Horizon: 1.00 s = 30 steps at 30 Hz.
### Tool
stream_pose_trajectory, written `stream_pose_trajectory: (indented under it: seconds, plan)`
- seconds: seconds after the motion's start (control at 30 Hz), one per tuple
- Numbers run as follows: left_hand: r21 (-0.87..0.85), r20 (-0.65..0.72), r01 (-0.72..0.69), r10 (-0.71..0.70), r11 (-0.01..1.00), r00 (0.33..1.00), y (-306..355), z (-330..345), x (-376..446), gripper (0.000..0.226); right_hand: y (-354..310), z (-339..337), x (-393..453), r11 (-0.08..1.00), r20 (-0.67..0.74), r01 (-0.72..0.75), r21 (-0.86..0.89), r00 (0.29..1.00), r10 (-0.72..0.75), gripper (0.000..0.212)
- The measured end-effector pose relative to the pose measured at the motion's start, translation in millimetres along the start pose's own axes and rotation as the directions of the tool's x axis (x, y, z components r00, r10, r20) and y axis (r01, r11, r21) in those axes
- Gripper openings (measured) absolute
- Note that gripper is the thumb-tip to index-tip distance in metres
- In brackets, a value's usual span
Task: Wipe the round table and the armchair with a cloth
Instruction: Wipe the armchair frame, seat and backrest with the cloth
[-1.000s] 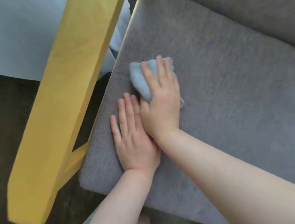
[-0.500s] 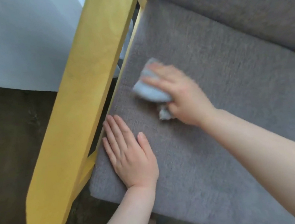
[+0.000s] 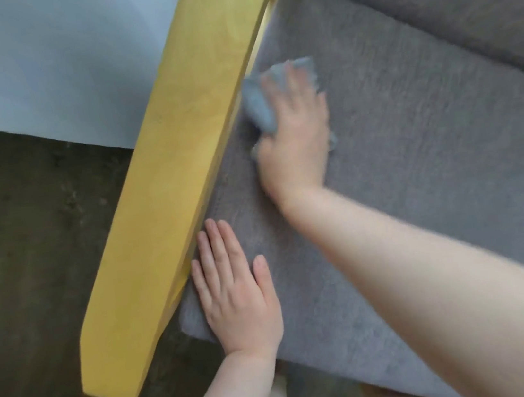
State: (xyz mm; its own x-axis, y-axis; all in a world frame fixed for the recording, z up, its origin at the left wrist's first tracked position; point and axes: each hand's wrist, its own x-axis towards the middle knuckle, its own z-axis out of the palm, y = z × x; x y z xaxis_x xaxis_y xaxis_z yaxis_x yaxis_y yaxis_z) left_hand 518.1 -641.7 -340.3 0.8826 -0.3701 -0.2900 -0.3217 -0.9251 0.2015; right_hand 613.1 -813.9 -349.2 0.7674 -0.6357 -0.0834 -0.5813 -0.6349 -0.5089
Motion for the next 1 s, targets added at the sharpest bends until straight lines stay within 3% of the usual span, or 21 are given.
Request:
stream_pose_trajectory:
  seconds: [0.03, 0.13, 0.17, 0.2, 0.27, 0.33, 0.4, 0.47, 0.5, 0.53, 0.6, 0.67, 0.7, 0.77, 0.8, 0.83, 0.87, 0.9, 0.93, 0.97, 1.0]
  plan:
    - [0.003, 0.002, 0.010, -0.010, 1.000, 1.000, -2.1, -0.1, -1.4, 0.063, -10.8, 4.6, -19.0, 0.987, 0.112, 0.158, 0.026, 0.981, -0.160, 0.068]
    - [-0.004, 0.027, -0.012, 0.012, 1.000, 1.000, -14.9, -2.6, -3.8, 0.065, 30.0, -20.9, -59.6, 0.773, 0.443, 0.628, 0.088, 0.671, -0.595, 0.068]
    - [-0.012, 0.040, -0.030, 0.031, 0.999, 0.999, -18.4, -3.3, -4.2, 0.065, 57.8, -33.4, -57.9, 0.750, 0.457, 0.661, 0.026, 0.659, -0.597, 0.065]
    - [-0.018, 0.048, -0.043, 0.043, 0.999, 0.998, -20.1, -3.2, -4.0, 0.065, 78.5, -43.0, -57.1, 0.822, 0.409, 0.568, -0.038, 0.760, -0.506, 0.061]
    - [-0.005, 0.045, -0.040, 0.040, 0.999, 0.998, -18.8, -2.0, -4.5, 0.065, 80.5, -43.8, -63.8, 0.992, 0.133, 0.106, -0.063, 0.986, -0.097, 0.062]
    - [-0.004, 0.028, -0.031, 0.031, 1.000, 0.999, -16.7, 0.1, -4.2, 0.064, 38.2, -20.4, -89.5, 0.975, -0.034, -0.223, 0.018, 0.974, 0.224, 0.065]
    - [-0.012, 0.031, -0.055, 0.055, 0.998, 0.998, -20.0, 1.5, -3.9, 0.062, 11.9, -9.3, -134.9, 0.998, 0.112, -0.016, 0.061, 0.994, 0.009, 0.059]
    - [0.004, 0.046, -0.112, 0.112, 0.994, 0.993, -24.6, 1.4, -5.0, 0.062, 41.2, -28.1, -163.2, 0.908, 0.321, 0.416, 0.048, 0.854, -0.408, 0.051]
    - [0.008, 0.050, -0.134, 0.134, 0.991, 0.990, -25.6, 1.2, -6.4, 0.062, 70.5, -41.8, -159.8, 0.837, 0.379, 0.547, 0.009, 0.773, -0.509, 0.050]
    - [0.002, 0.044, -0.138, 0.138, 0.990, 0.990, -24.9, 0.6, -7.6, 0.060, 93.0, -52.8, -150.6, 0.835, 0.380, 0.549, -0.034, 0.780, -0.497, 0.052]
    - [-0.007, 0.019, -0.104, 0.104, 0.995, 0.994, -15.5, 0.6, -8.2, 0.059, 108.3, -56.3, -126.5, 0.981, 0.187, 0.178, -0.084, 0.969, -0.160, 0.059]
    - [0.010, 0.006, -0.083, 0.083, 0.997, 0.997, -0.6, 2.8, -7.0, 0.059, 71.7, -34.3, -118.2, 0.965, -0.048, -0.263, -0.020, 0.964, 0.262, 0.068]
    - [0.017, 0.005, -0.093, 0.093, 0.996, 0.996, 6.6, 3.8, -5.3, 0.059, 52.2, -25.8, -125.4, 0.964, -0.044, -0.266, 0.006, 0.963, 0.266, 0.070]
    - [0.024, 0.007, -0.134, 0.134, 0.991, 0.991, 18.2, 5.2, 1.4, 0.060, 49.5, -27.5, -161.6, 0.995, 0.151, 0.095, 0.021, 0.984, -0.097, 0.061]
    - [0.033, 0.012, -0.164, 0.164, 0.986, 0.986, 21.9, 5.8, 5.2, 0.060, 73.3, -39.9, -177.8, 0.964, 0.239, 0.267, 0.006, 0.935, -0.261, 0.058]
    - [0.048, 0.020, -0.200, 0.199, 0.979, 0.980, 24.6, 6.3, 7.8, 0.060, 108.8, -56.1, -187.7, 0.936, 0.277, 0.345, -0.066, 0.908, -0.315, 0.059]
    - [0.067, 0.030, -0.234, 0.233, 0.970, 0.972, 26.9, 7.3, 9.0, 0.060, 142.0, -73.3, -193.4, 0.953, 0.253, 0.262, -0.150, 0.942, -0.219, 0.061]
    - [0.088, 0.035, -0.263, 0.261, 0.961, 0.965, 29.7, 8.8, 9.4, 0.059, 165.8, -86.6, -193.5, 0.981, 0.143, 0.031, -0.194, 0.990, -0.002, 0.062]
    - [0.104, 0.038, -0.285, 0.283, 0.953, 0.958, 34.5, 11.0, 8.5, 0.059, 176.3, -94.2, -190.3, 0.945, -0.042, -0.271, -0.182, 0.963, 0.268, 0.062]
    - [0.113, 0.040, -0.306, 0.304, 0.945, 0.952, 41.3, 14.2, 6.5, 0.060, 172.3, -89.2, -187.2, 0.845, -0.216, -0.515, -0.144, 0.850, 0.481, 0.064]
    - [0.117, 0.043, -0.326, 0.324, 0.938, 0.945, 48.8, 18.3, 3.5, 0.060, 153.9, -76.3, -184.3, 0.777, -0.286, -0.624, -0.086, 0.762, 0.581, 0.066]
